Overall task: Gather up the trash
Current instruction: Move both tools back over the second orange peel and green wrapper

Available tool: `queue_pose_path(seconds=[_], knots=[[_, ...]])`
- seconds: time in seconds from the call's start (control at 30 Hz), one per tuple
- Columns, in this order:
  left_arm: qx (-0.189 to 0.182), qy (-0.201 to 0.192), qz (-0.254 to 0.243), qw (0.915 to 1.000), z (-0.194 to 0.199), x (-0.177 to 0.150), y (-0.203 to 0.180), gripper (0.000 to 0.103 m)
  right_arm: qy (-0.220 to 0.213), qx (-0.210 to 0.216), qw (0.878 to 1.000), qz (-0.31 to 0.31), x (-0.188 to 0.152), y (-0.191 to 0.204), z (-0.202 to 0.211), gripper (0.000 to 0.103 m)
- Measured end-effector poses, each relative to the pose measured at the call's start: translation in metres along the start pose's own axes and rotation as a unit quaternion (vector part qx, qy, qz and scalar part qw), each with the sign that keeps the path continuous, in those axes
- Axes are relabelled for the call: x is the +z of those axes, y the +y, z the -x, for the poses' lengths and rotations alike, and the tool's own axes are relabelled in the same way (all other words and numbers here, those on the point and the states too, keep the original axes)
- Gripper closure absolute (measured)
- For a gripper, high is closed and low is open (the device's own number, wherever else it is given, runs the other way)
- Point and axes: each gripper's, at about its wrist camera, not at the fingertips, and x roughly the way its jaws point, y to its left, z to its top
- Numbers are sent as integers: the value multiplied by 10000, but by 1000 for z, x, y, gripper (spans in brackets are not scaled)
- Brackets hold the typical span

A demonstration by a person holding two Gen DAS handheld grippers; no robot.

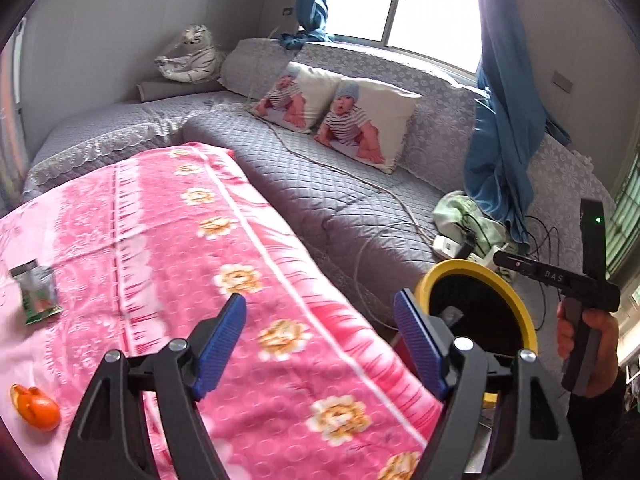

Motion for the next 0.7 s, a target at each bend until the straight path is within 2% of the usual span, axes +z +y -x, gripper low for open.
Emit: queue_pose_path(seconds=[0.1, 0.2, 0.37, 0.47, 0.63, 0.7], knots=[[398, -59, 267, 9988, 26, -10, 45, 30, 61, 492, 9980, 395, 11, 54, -20, 52], [808, -145, 547, 9951, 54, -27, 88, 25, 170, 1056, 9907, 843, 20, 117, -43, 52], [1378, -233, 1011, 9850, 96, -56, 146, 25, 486, 1875, 9697, 1487, 28, 224, -78, 50], [1546, -231, 1295, 9792, 111, -72, 173, 25, 724, 2330, 9526, 1818, 25, 283, -94, 48], [1732, -200, 1528, 9728, 121, -94, 200, 25, 1076, 2684, 9278, 2356, 12, 369, -119, 48], [1750, -174, 1590, 9715, 121, -100, 206, 25, 1186, 2667, 9218, 2550, 4, 397, -131, 48]])
